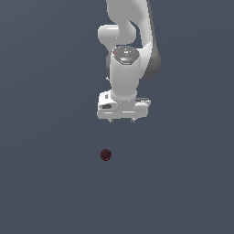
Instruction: Pick up the object and move it to a goal position.
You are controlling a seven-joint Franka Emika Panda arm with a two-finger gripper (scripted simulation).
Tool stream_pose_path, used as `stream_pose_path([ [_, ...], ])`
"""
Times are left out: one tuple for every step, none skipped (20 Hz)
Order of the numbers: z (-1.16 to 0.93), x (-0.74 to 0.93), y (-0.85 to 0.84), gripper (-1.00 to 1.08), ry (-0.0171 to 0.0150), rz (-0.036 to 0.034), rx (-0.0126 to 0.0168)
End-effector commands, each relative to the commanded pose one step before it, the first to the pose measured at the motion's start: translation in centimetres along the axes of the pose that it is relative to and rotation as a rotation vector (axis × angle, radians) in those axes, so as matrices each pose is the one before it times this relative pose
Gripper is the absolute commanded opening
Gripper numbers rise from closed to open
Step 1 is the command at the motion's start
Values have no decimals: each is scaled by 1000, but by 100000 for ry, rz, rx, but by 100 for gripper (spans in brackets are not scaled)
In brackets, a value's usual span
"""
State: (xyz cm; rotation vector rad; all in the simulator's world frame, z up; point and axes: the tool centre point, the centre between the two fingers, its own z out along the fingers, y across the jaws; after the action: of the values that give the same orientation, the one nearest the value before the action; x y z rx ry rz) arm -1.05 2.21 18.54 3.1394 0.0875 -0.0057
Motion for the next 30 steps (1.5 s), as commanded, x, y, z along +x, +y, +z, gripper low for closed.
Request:
stream_pose_path([
  [0,0,1,100,0,0,0],
  [-22,1,-55,100,6,-97,10],
  [-65,3,-165,100,15,-291,35],
  [-104,5,-263,100,24,-464,55],
  [-144,7,-366,100,32,-646,76],
  [-182,8,-461,100,40,-813,95],
  [-216,8,-550,100,47,-969,112],
  [-198,7,-506,100,43,-891,102],
  [-154,6,-393,100,33,-692,79],
  [-110,4,-281,100,23,-494,56],
  [-68,2,-175,100,14,-306,35],
  [-24,1,-56,100,5,-97,11],
  [19,-1,38,100,-3,69,-8],
  [45,-1,121,100,-10,206,-24],
  [16,5,36,100,0,0,0],
  [14,19,9,100,-4,-168,-16],
  [20,32,13,100,-1,-301,-11],
  [33,45,25,100,-2,-420,-18],
  [47,58,47,100,-4,-521,-25],
  [60,70,63,100,-5,-625,-31],
  [73,82,82,100,-7,-730,-37],
  [86,94,97,100,-8,-836,-42],
  [97,103,110,100,-9,-933,-46],
  [106,112,120,100,-11,-1030,-49],
  [117,122,131,100,-12,-1146,-53],
  [126,129,141,100,-13,-1235,-54],
  [138,137,155,100,-15,-1341,-57],
  [152,146,173,100,-17,-1459,-60],
  [165,152,190,100,-19,-1566,-62],
  [178,158,206,100,-20,-1672,-63],
])
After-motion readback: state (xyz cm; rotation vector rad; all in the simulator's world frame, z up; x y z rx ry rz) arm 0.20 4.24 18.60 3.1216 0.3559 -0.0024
